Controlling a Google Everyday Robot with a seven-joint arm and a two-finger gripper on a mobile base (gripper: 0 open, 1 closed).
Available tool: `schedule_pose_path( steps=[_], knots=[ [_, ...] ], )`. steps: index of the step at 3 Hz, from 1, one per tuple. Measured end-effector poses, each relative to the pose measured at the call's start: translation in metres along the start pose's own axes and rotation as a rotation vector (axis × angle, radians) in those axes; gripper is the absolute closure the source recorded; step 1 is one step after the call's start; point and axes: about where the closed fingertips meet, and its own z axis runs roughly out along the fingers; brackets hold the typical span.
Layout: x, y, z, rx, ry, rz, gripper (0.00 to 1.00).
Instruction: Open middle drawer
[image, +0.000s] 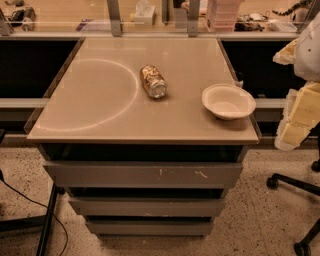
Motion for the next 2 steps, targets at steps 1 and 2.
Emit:
schedule_pose_path(
  steps=[1,2],
  knots=[
    [0.002,0.004,-0.001,0.006,-0.012,0.001,0.0],
    [0.006,0.03,0.007,0.017,-0.084,-0.01,0.0]
  ],
)
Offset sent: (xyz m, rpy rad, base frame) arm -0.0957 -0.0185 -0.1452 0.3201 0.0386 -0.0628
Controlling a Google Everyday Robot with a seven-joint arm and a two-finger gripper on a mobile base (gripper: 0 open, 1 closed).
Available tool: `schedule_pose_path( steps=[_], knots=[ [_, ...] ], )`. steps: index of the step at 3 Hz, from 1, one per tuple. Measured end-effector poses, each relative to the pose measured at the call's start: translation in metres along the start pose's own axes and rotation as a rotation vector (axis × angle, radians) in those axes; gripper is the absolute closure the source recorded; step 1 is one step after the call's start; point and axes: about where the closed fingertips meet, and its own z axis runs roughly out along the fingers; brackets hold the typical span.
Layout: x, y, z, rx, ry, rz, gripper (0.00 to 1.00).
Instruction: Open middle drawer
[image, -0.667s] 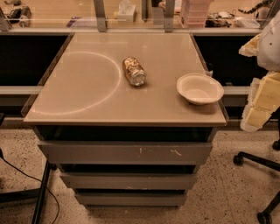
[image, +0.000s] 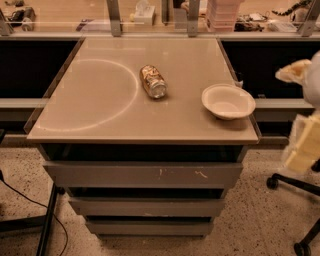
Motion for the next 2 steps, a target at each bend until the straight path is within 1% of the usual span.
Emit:
schedule_pose_path(
  steps=[1,2],
  knots=[
    [0.015,0.043,0.031,0.009,-0.131,0.069,0.0],
    [0.022,0.079,0.083,0.004,-0.255,0.154,0.0]
  ],
)
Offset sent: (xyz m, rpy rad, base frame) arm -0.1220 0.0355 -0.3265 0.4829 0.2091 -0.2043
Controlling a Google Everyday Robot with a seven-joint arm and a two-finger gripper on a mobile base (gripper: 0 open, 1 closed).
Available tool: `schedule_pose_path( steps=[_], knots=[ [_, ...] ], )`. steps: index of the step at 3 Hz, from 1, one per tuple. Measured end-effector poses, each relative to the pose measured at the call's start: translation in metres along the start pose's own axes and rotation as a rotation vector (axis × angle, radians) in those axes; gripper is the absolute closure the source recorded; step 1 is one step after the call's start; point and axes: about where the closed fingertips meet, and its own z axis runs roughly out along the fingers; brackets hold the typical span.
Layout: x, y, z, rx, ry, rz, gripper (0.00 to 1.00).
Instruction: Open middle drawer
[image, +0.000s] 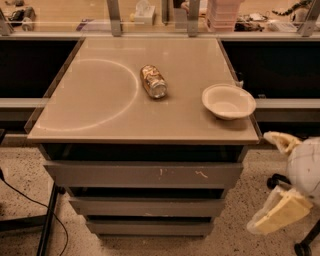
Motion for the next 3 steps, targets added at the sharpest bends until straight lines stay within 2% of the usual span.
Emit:
schedule_pose_path(
  steps=[1,2,3],
  knots=[
    [0.041,0.035,0.078,-0.054,-0.093,0.12,0.0],
    [0.088,0.076,0.15,-0.156,-0.091,0.232,0.0],
    [0.097,0.084,0.162,-0.174,-0.092,0.255,0.0]
  ],
)
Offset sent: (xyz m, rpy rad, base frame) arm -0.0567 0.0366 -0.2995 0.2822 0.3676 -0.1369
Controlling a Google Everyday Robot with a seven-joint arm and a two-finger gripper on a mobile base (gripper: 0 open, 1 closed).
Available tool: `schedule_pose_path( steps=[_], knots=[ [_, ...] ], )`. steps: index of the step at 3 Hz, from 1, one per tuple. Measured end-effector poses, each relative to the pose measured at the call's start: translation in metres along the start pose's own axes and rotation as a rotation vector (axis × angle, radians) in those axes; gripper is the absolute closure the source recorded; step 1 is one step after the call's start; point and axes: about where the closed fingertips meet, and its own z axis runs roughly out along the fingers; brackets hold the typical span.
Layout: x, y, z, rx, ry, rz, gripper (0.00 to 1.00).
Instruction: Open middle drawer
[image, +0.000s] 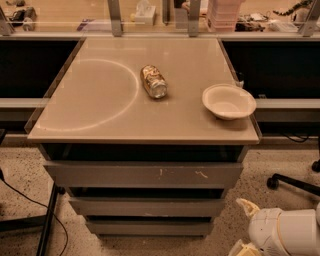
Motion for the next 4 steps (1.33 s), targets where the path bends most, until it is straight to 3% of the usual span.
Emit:
schedule_pose_path(
  steps=[1,2,4],
  knots=[
    [0.001,0.017,0.005,-0.024,-0.015,-0.011,0.0],
    [0.022,0.024,0.032,-0.054,-0.063,0.012,0.0],
    [0.06,0.0,0.117,-0.152,-0.127,0.1,0.0]
  ],
)
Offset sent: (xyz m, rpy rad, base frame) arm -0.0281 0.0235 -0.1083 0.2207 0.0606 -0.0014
